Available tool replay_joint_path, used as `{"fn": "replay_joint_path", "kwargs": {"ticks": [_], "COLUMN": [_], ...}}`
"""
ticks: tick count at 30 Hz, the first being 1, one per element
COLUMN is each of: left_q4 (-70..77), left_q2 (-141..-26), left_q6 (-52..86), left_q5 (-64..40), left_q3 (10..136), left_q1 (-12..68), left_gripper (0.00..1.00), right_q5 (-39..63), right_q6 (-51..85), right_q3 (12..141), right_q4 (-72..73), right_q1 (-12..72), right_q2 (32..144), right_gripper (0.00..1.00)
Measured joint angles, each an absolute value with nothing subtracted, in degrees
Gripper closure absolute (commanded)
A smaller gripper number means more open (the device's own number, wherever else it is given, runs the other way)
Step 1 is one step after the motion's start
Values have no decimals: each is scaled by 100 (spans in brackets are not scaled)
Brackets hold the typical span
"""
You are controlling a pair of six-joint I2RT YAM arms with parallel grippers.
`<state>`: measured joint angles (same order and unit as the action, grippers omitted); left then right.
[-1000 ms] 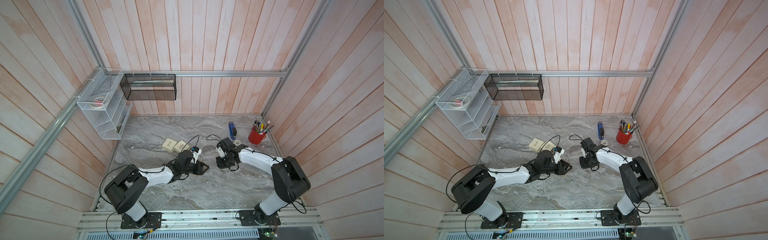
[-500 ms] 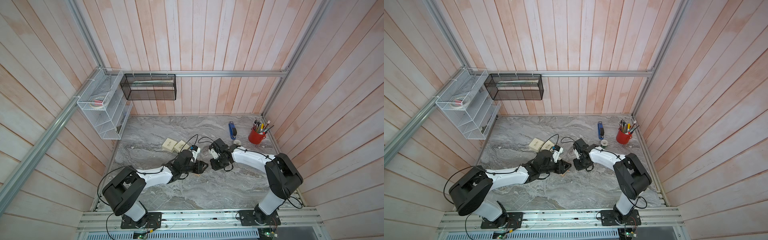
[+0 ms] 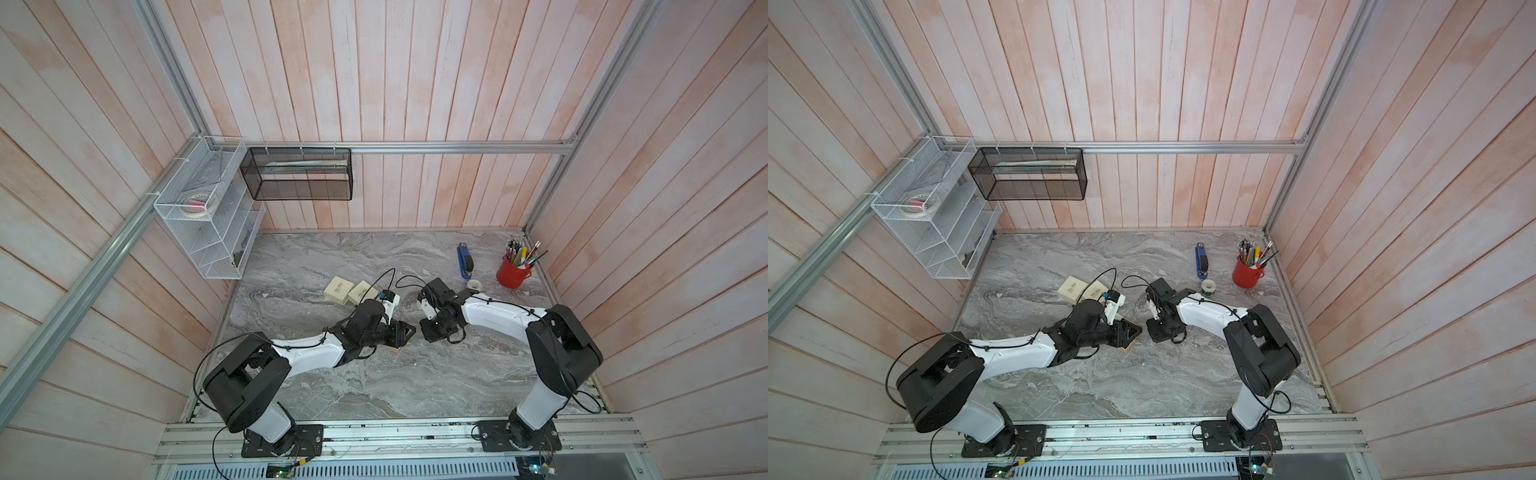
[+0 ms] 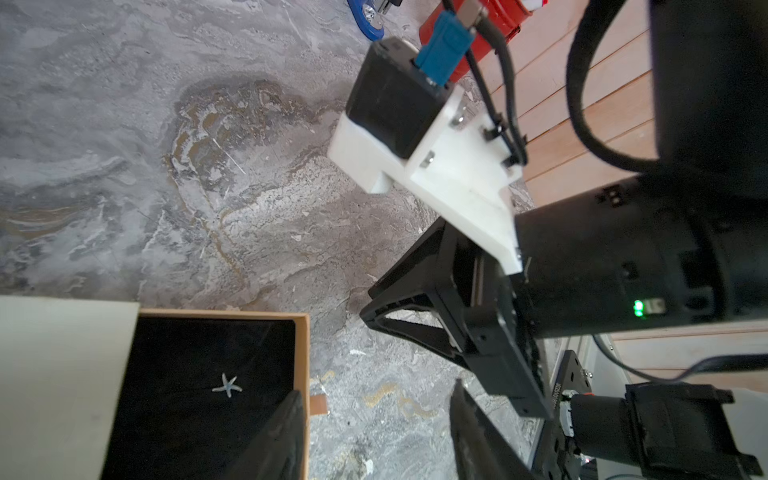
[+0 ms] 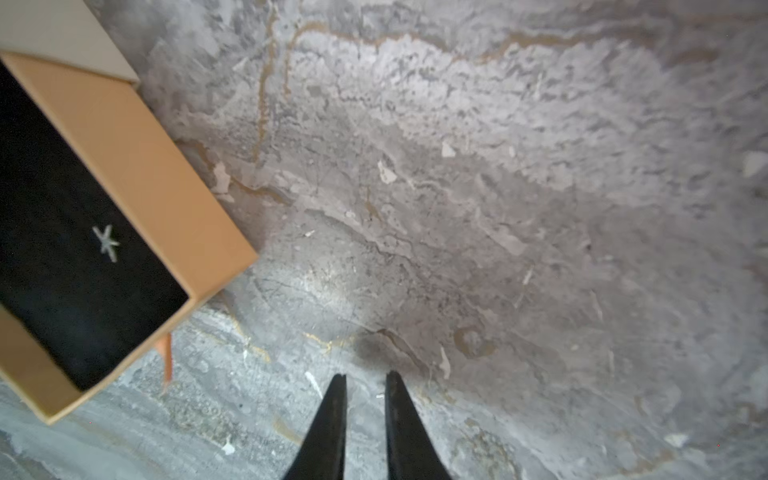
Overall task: Place the earrings into the drawer-style jewelry box
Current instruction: Pick up the earring from the center of the board.
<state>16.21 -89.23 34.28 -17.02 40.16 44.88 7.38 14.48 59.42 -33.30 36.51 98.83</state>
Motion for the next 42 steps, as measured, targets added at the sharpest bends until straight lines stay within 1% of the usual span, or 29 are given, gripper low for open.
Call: {"fn": "replay_joint_path", "kwargs": {"ticks": [10,23,37,42], "left_q4": [1581,1581,1581,1584], "left_q2": [-8923,-8923,-8923,-8923], "left_q6": [3426,3406,3406,3406], "left_q5": [-1686,-1686,-1708,-1708], "left_q3": [4016,4018,4016,4016], "left_q1": [4458,4458,4458,4453], "left_gripper": [43,43,43,43], "right_q5": [707,539,471,467], "right_q6": [1448,1450,1411,1345], "right_q3": [5942,5942,5942,5942], "right_q4": [-3371,-3479,-3607,-3607], "right_q1": [3651,3651,3656,3667], "right_q2": [9933,9843,9782,9784], "right_gripper": [82,79,82,78]}}
